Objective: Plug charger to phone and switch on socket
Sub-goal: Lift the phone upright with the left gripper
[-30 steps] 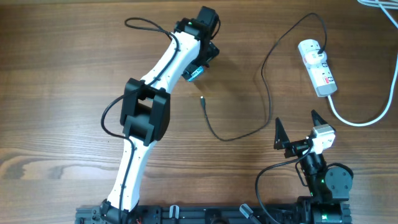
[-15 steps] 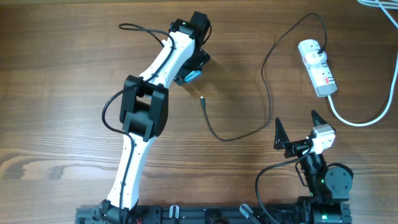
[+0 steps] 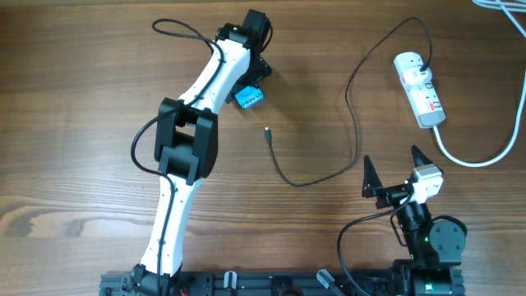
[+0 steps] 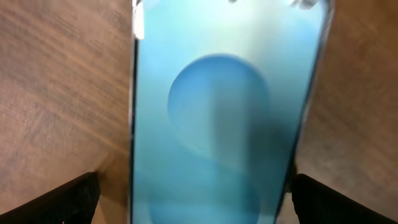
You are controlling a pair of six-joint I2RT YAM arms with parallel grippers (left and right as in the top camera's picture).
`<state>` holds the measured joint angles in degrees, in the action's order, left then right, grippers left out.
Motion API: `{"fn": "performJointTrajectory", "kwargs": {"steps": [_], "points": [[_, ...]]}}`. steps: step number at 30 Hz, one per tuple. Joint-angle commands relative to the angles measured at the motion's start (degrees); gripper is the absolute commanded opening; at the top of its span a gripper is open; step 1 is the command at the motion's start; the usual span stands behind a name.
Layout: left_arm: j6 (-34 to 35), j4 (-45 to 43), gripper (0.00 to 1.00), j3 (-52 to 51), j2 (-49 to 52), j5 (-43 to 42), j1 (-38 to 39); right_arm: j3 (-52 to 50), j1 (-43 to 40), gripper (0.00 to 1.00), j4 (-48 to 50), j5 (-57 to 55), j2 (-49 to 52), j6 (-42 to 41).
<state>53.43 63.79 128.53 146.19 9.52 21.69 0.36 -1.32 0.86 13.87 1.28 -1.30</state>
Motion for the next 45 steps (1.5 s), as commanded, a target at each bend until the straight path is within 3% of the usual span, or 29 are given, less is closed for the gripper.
{"fn": "performJointTrajectory", "kwargs": {"steps": [1,6,11,19,45], "points": [[-0.74,-1.49,0.99,-0.17,2.67,0.81,-0.28,-0.07,-0.35,1.00,0.26,-0.55,-0.26,-0.59],[-0.76,-1.95,0.95,-0.39,2.97,-0.59,-0.37,-0.07,-0.35,1.00,0.26,-0.55,-0.26,-0.59],[-0.72,-0.24,0.84,-0.39,5.38,-5.25,-1.60,-0.07,-0.35,1.00,0.24,-0.55,-0.26,-0.57],[-0.74,3.91,0.82,-0.39,5.81,-5.64,-1.84,-0.07,-0.35,1.00,0.26,-0.55,-0.26,-0.59],[-0.74,4.90,0.48,-0.37,5.75,-5.66,-1.86,-0.07,-0.35,1.00,0.26,-0.55,-0.26,-0.57]]}}
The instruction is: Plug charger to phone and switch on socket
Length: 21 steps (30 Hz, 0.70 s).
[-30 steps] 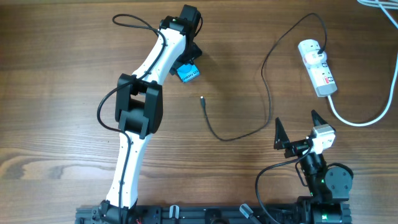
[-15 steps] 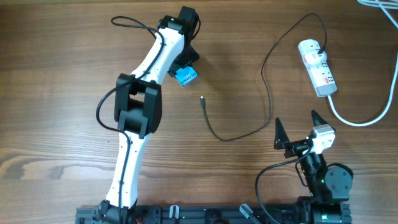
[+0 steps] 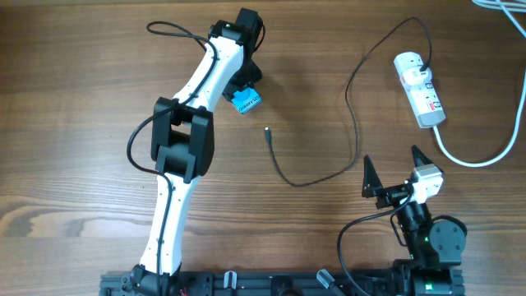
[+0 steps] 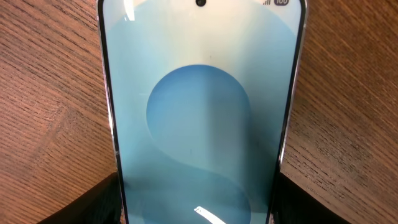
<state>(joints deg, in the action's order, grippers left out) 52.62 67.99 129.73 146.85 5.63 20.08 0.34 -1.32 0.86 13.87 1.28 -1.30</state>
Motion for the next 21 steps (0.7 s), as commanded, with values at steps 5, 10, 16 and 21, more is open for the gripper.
{"fn": "performJointTrajectory", "kwargs": {"steps": [5,10,16,21], "points": [[0.07,1.92,0.40,-1.46,2.78,-1.75,-0.94,-0.04,-0.35,1.00,0.24,-0.55,-0.26,-0.57],[0.07,2.47,0.35,-1.46,-1.86,-1.77,-1.88,-0.04,-0.35,1.00,0.26,-0.55,-0.26,-0.57],[0.00,5.42,0.30,-1.46,-6.69,-1.77,-1.99,-0.04,-0.35,1.00,0.24,-0.55,-0.26,-0.59],[-2.95,6.56,0.25,-1.46,-10.71,-7.76,-2.91,-0.04,-0.35,1.00,0.24,-0.55,-0.26,-0.59]]}}
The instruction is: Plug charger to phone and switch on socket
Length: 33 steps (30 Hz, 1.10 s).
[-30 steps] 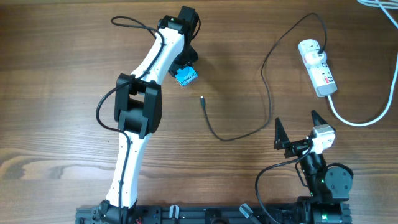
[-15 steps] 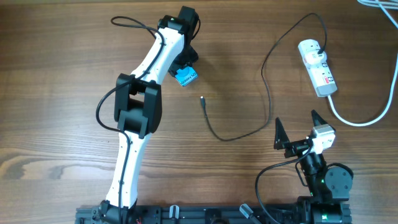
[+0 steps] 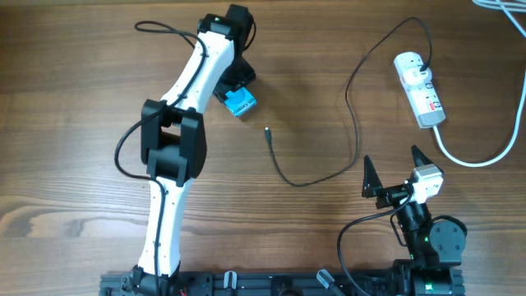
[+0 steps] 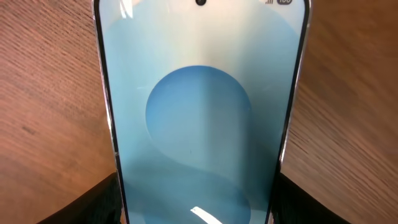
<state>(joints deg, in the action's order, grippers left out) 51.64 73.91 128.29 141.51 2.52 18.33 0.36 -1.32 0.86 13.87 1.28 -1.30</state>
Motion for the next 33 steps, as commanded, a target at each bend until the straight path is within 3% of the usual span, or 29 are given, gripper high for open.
{"fn": "performJointTrajectory", "kwargs": {"steps": [1,6,12,18,33], "points": [[-2.01,0.81,0.25,-0.02,-5.95,-6.73,-1.75,-0.07,-0.35,1.00,0.24,-0.55,-0.26,-0.57],[-4.96,3.08,0.19,-0.02,-6.84,-24.24,-6.54,-0.07,-0.35,1.00,0.26,-0.55,-0.26,-0.57],[-5.11,13.14,0.10,-0.02,-6.84,-27.06,-10.69,-0.07,-0.35,1.00,0.24,-0.55,-0.26,-0.59],[-6.45,14.49,0.06,-0.02,-6.84,-41.51,-10.84,-0.07,-0.35,1.00,0.26,-0.55,-0.26,-0.59],[-7.32,22.64,0.04,-0.02,-6.84,-43.10,-10.78,-0.07,-0.35,0.99,0.24,-0.55,-0.26,-0.59]]}}
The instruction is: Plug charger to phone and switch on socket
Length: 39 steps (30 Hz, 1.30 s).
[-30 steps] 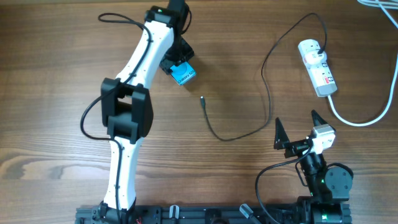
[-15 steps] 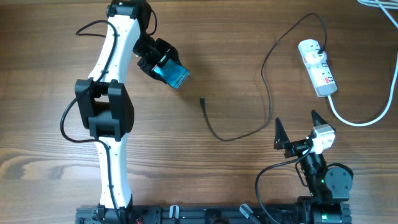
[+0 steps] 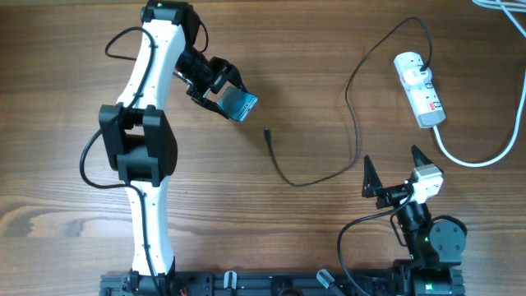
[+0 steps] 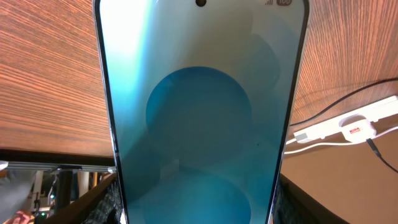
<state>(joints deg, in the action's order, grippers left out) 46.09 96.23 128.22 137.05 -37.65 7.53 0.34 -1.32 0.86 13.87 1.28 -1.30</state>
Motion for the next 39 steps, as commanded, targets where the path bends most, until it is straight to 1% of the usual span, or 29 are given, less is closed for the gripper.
{"fn": "performJointTrajectory", "kwargs": {"steps": [1,12,16,17,19,20,22,23,24,25,27,29,32,33,35,37,39], "points": [[-2.25,0.33,0.04,0.04,-2.38,-3.91,0.02,-0.04,-0.35,1.00,0.24,-0.55,-0.26,-0.59],[-2.40,0.02,0.04,0.04,-2.38,-2.99,0.02,-0.04,-0.35,1.00,0.33,-0.57,-0.26,0.04],[-2.38,-1.73,0.04,0.04,-2.38,-2.29,0.02,-0.04,-0.35,1.00,1.73,0.90,-0.26,-1.55],[-2.38,-2.08,0.04,0.04,-2.38,-2.10,0.02,-0.04,-0.35,1.00,2.47,3.19,-0.26,-11.13],[-2.36,-2.47,0.04,0.04,-2.38,-1.05,0.02,-0.04,-0.35,1.00,0.66,9.92,0.11,-45.18],[-2.34,-2.67,0.04,0.04,-2.38,-0.83,0.02,-0.02,-0.35,1.00,1.62,14.86,1.07,-60.54],[-2.14,-2.99,0.04,0.04,-2.38,-0.66,0.02,-0.02,-0.35,1.00,1.03,15.13,1.99,-71.10],[-1.97,-3.02,0.04,0.04,-2.38,-0.11,0.02,-0.02,-0.35,1.00,1.18,15.45,2.56,-74.64],[-1.66,-3.04,0.04,0.04,-2.38,0.83,0.02,-0.02,-0.35,1.00,1.20,16.37,3.32,-72.43],[-0.57,-3.06,0.04,0.04,-2.38,2.27,0.02,-0.02,-0.35,1.00,1.01,18.23,4.68,-67.47],[-0.44,-3.72,0.04,0.04,-2.38,2.82,0.02,0.07,-0.35,0.99,1.01,20.85,9.27,-66.01],[-0.20,-4.31,0.04,0.04,-2.38,2.82,0.02,2.05,-0.35,0.99,0.90,22.27,17.64,-60.08],[1.51,-5.03,0.04,0.04,-2.38,4.55,0.02,12.74,0.33,0.99,-2.95,22.67,33.64,-47.76],[2.40,-5.42,0.04,0.04,-2.38,4.52,0.02,17.20,1.95,0.99,-5.09,22.14,39.39,-44.50],[2.91,-6.16,0.04,0.04,-2.38,4.52,0.02,24.11,6.58,0.99,-7.23,18.69,48.50,-41.88],[4.02,-6.27,0.04,0.04,-2.38,4.81,0.02,29.42,12.26,0.98,-7.30,14.99,55.76,-42.01],[4.57,-6.69,0.04,0.04,-2.38,4.96,0.07,35.32,19.71,0.96,-6.86,9.60,62.93,-42.32]]}}
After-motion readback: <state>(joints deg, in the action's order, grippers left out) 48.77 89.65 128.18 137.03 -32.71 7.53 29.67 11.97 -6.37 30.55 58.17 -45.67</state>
